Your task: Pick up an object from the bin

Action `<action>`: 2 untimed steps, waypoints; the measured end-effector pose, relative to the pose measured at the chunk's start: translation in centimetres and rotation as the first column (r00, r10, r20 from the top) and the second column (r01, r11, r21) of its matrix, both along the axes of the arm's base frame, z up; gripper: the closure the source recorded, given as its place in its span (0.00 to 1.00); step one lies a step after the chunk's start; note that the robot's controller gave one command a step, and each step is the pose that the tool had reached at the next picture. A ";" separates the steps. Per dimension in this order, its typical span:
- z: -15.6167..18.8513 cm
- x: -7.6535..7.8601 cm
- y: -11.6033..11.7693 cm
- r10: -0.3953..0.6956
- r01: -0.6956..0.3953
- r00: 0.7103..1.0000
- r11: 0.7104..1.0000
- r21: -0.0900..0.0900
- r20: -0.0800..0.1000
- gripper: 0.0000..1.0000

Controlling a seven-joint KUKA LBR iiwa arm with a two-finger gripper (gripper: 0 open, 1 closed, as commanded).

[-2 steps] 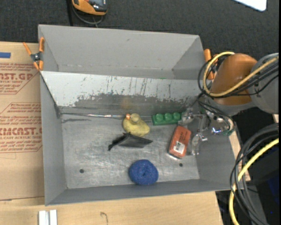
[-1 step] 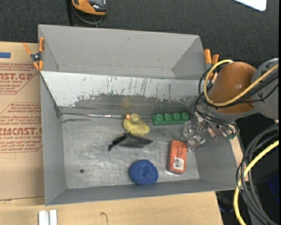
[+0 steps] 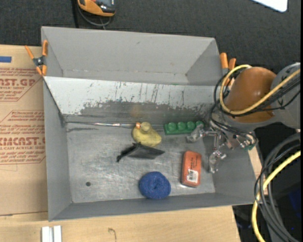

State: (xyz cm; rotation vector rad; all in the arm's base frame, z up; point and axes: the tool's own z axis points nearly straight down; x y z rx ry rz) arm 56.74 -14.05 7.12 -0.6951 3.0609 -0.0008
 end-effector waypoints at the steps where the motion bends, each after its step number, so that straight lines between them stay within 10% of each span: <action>1: 0.0 0.0 0.0 0.000 0.000 1.000 1.000 0.000 0.000 0.00; 2: 0.1 -2.3 2.1 0.137 -0.137 0.990 0.991 -0.006 0.011 0.00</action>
Offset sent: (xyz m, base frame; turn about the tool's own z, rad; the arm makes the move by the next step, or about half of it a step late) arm -0.0720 0.0683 -0.0012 -0.3915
